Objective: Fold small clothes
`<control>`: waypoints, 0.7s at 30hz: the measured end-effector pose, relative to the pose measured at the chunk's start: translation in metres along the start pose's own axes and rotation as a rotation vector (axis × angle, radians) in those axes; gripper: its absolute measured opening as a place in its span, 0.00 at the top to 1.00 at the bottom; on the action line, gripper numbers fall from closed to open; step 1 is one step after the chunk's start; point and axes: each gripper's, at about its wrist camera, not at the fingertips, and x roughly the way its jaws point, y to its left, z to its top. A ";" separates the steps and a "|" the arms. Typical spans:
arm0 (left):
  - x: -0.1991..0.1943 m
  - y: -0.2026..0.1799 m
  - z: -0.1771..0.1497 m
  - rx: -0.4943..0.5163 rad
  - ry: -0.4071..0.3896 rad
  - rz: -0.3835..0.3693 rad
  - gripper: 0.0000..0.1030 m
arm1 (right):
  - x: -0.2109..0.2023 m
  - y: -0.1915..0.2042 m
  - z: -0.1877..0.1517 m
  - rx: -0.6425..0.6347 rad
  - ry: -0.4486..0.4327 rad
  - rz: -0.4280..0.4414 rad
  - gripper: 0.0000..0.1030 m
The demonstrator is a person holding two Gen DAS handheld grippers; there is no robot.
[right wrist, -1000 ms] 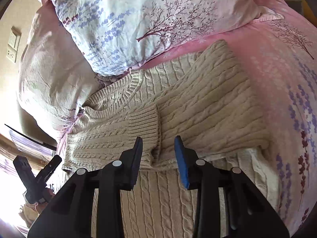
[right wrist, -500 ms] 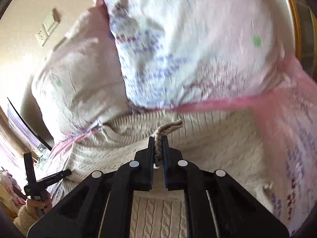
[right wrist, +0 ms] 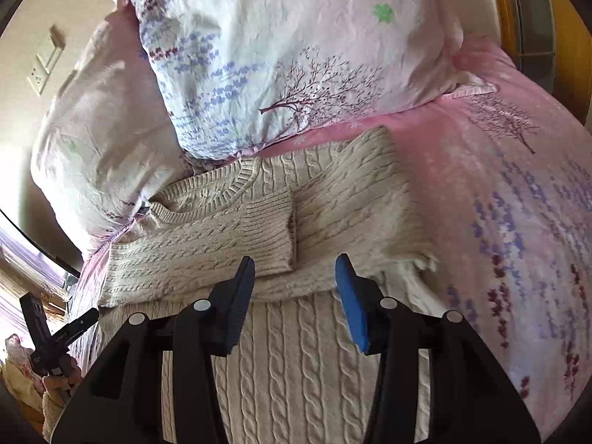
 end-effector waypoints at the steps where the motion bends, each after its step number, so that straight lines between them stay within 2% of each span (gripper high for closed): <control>1: -0.009 -0.001 -0.007 0.003 -0.007 -0.027 0.45 | -0.011 -0.009 -0.005 0.005 -0.002 0.000 0.54; 6: -0.044 -0.002 -0.046 -0.003 -0.013 -0.119 0.42 | -0.043 -0.061 -0.036 0.091 0.038 0.025 0.54; 11: -0.062 0.001 -0.083 -0.055 0.019 -0.164 0.43 | -0.060 -0.092 -0.070 0.160 0.078 0.047 0.55; 15: -0.068 0.000 -0.107 -0.091 0.037 -0.207 0.44 | -0.069 -0.105 -0.095 0.213 0.107 0.129 0.59; 21: -0.074 -0.006 -0.134 -0.117 0.055 -0.253 0.48 | -0.075 -0.103 -0.124 0.241 0.135 0.230 0.64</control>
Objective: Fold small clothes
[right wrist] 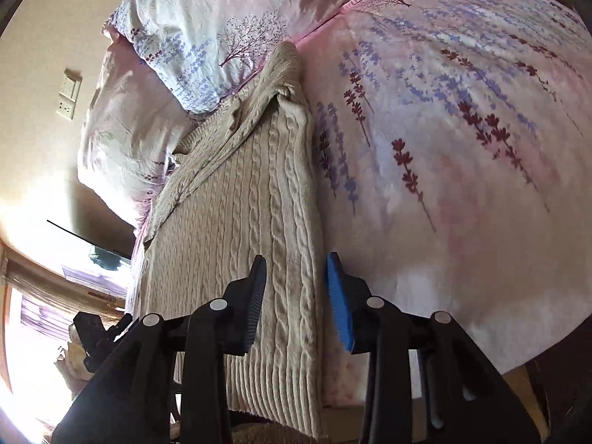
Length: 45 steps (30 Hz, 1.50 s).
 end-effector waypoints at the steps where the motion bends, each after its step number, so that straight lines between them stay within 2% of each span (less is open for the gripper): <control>1: -0.002 -0.001 -0.003 -0.007 0.001 -0.010 0.49 | -0.001 -0.002 -0.004 0.011 0.005 0.024 0.65; 7: -0.005 -0.003 -0.030 -0.058 0.029 -0.092 0.65 | -0.002 -0.001 -0.030 0.019 0.062 0.132 0.73; 9: -0.006 -0.004 -0.039 -0.082 0.039 -0.123 0.67 | -0.002 0.001 -0.038 0.006 0.084 0.153 0.75; 15: -0.006 -0.013 -0.052 -0.086 0.053 -0.137 0.70 | -0.008 0.011 -0.054 -0.062 0.097 0.160 0.80; 17: -0.003 -0.017 -0.052 -0.073 0.071 -0.128 0.77 | -0.009 0.013 -0.056 -0.074 0.093 0.159 0.87; 18: -0.001 -0.018 -0.052 -0.067 0.082 -0.125 0.84 | -0.009 0.014 -0.057 -0.086 0.087 0.153 0.90; 19: 0.000 -0.020 -0.052 -0.059 0.086 -0.122 0.91 | -0.011 0.016 -0.057 -0.100 0.072 0.145 0.91; 20: 0.001 -0.022 -0.052 -0.047 0.085 -0.118 0.93 | -0.012 0.020 -0.057 -0.117 0.051 0.140 0.92; 25: -0.009 -0.033 -0.040 0.040 0.023 -0.073 0.94 | -0.033 0.045 -0.043 -0.207 -0.111 0.138 0.93; 29: -0.022 -0.036 -0.016 0.072 -0.062 -0.032 0.94 | -0.046 0.068 -0.029 -0.291 -0.246 0.091 0.93; 34: -0.040 -0.042 0.027 0.091 -0.188 0.001 0.94 | -0.052 0.098 -0.008 -0.397 -0.396 0.032 0.93; 39: -0.048 -0.063 0.081 0.156 -0.290 0.064 0.94 | -0.052 0.133 0.021 -0.490 -0.528 -0.024 0.93; 45: -0.029 -0.090 0.154 0.264 -0.372 0.162 0.94 | -0.033 0.172 0.059 -0.608 -0.653 -0.141 0.93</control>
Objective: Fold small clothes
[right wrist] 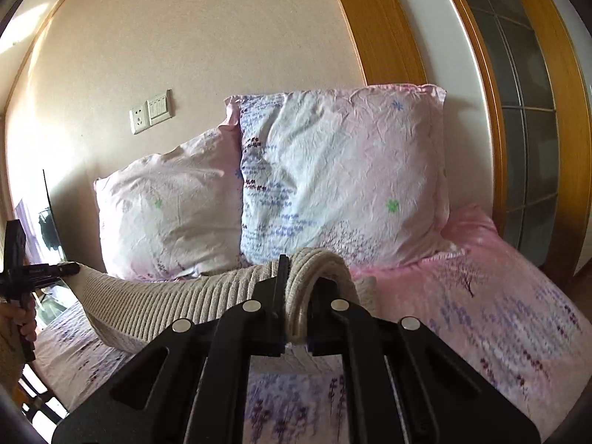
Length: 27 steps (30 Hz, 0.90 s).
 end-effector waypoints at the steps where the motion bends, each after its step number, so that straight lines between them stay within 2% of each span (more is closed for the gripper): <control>1: 0.010 0.000 0.007 0.002 -0.001 0.007 0.94 | 0.011 0.001 0.004 -0.010 -0.004 -0.020 0.93; 5: 0.058 0.007 0.023 -0.010 0.031 0.032 0.94 | 0.059 -0.003 0.002 -0.024 0.039 -0.090 0.93; 10: 0.119 0.021 0.024 -0.033 0.107 0.070 0.94 | 0.116 -0.025 -0.015 0.053 0.159 -0.128 0.93; 15: 0.168 0.042 0.019 -0.105 0.175 0.089 0.94 | 0.169 -0.036 -0.022 0.117 0.268 -0.167 0.93; 19: 0.196 0.055 0.010 -0.154 0.220 0.093 0.94 | 0.206 -0.051 -0.036 0.200 0.363 -0.192 0.93; 25: 0.221 0.067 0.003 -0.209 0.271 0.076 0.93 | 0.233 -0.065 -0.050 0.302 0.450 -0.214 0.92; 27: 0.226 0.069 0.004 -0.225 0.280 0.077 0.91 | 0.240 -0.068 -0.050 0.341 0.481 -0.208 0.84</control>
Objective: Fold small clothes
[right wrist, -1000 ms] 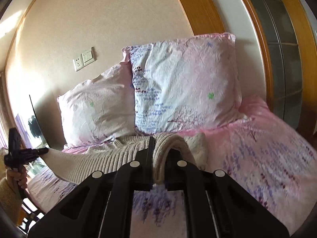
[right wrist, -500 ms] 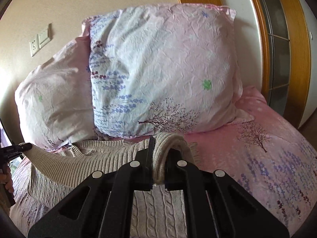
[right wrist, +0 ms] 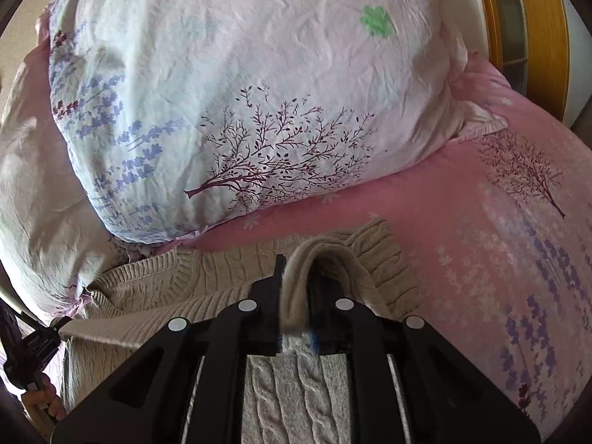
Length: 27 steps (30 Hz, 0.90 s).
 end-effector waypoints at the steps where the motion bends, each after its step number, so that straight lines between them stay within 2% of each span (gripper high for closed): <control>1: 0.002 0.000 0.002 -0.005 0.004 -0.005 0.86 | 0.002 -0.001 0.002 0.018 0.014 0.016 0.72; 2: 0.002 0.000 0.003 -0.010 0.008 -0.018 0.83 | 0.002 -0.001 0.005 0.034 0.017 0.035 0.62; 4: 0.001 -0.002 0.005 -0.016 0.009 -0.045 0.69 | -0.003 0.000 0.008 0.044 0.010 0.060 0.56; 5: -0.002 -0.003 0.005 -0.015 0.005 -0.059 0.65 | -0.008 0.000 0.009 0.040 0.000 0.066 0.54; 7: -0.013 -0.005 0.005 0.000 -0.015 -0.051 0.48 | -0.025 -0.001 0.007 0.028 -0.033 0.068 0.53; 8: -0.021 -0.004 0.004 0.010 -0.025 -0.051 0.46 | -0.034 -0.004 0.006 0.024 -0.042 0.071 0.53; 13: -0.059 0.013 -0.008 0.042 -0.033 -0.061 0.46 | -0.078 -0.039 -0.010 0.040 -0.050 0.038 0.54; 15: -0.068 0.023 -0.016 0.057 -0.019 -0.053 0.46 | -0.089 -0.050 -0.020 0.027 -0.033 0.036 0.60; 20: -0.074 0.040 -0.038 0.081 0.024 -0.036 0.47 | -0.090 -0.055 -0.043 -0.035 0.024 0.018 0.65; 25: -0.069 0.039 -0.055 0.108 0.052 -0.010 0.50 | -0.083 -0.052 -0.055 -0.063 0.043 -0.036 0.65; 27: -0.068 0.037 -0.060 0.135 0.051 0.002 0.53 | -0.079 -0.053 -0.057 -0.069 0.059 -0.038 0.70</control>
